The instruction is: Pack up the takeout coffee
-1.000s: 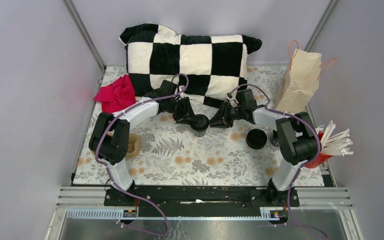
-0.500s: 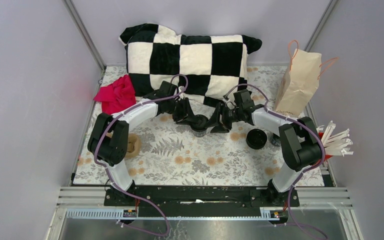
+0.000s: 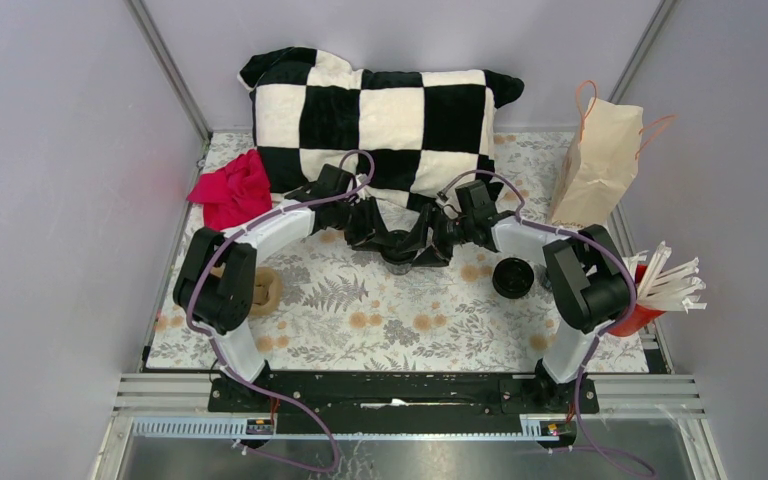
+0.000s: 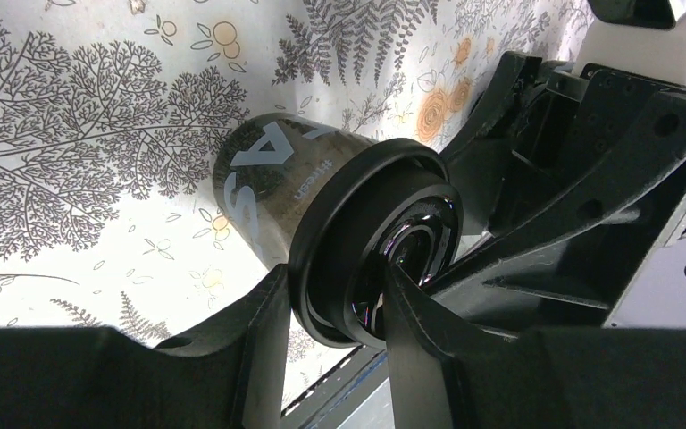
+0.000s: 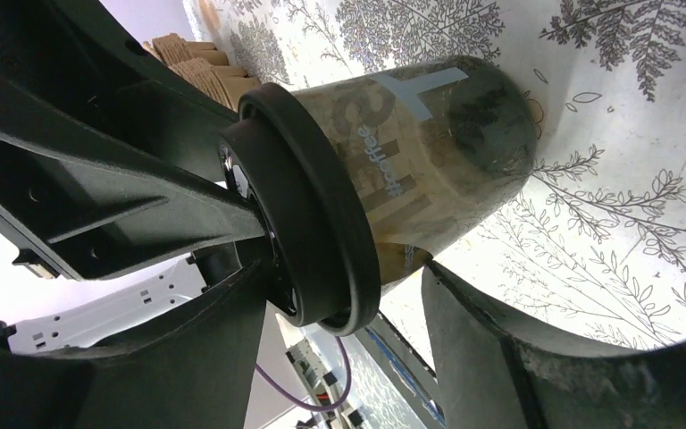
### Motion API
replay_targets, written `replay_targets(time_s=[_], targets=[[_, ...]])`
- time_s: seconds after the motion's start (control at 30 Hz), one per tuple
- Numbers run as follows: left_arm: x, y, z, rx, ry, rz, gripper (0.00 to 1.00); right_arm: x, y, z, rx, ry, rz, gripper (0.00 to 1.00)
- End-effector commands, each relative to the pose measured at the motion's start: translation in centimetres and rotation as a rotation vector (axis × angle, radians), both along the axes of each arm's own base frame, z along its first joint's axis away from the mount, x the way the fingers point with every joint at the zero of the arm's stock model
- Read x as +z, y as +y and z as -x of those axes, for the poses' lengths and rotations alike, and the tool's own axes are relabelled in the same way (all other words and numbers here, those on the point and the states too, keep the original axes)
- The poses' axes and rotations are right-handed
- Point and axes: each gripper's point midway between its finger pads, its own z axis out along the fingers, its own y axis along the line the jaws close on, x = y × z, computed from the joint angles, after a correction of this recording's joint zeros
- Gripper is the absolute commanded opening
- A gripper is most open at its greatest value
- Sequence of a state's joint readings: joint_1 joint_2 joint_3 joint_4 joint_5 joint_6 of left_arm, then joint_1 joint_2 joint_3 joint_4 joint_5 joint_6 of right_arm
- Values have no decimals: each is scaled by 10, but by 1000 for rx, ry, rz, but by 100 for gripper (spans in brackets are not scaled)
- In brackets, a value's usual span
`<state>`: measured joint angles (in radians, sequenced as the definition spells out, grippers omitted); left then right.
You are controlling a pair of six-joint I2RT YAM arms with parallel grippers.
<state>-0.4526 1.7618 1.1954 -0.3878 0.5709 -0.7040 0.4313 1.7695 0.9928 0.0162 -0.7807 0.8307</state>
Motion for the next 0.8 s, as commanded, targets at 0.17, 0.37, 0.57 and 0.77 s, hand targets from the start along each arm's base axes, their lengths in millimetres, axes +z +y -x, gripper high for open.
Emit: replay_targets(time_s=[0.17,0.37,0.57,0.77], targets=[[-54,27,25,19,99,-180,41,-66,-20,18,-25,37,110,64],[-72,34,30,14,111,-216,40,-106,-46,22,-43,42,197,61],[-77,39,24,27,114,-223,40,-101,-48,2,-65,3,224,61],[-96,52,35,32,141,-250,38,-118,-50,4,-72,9,230,59]])
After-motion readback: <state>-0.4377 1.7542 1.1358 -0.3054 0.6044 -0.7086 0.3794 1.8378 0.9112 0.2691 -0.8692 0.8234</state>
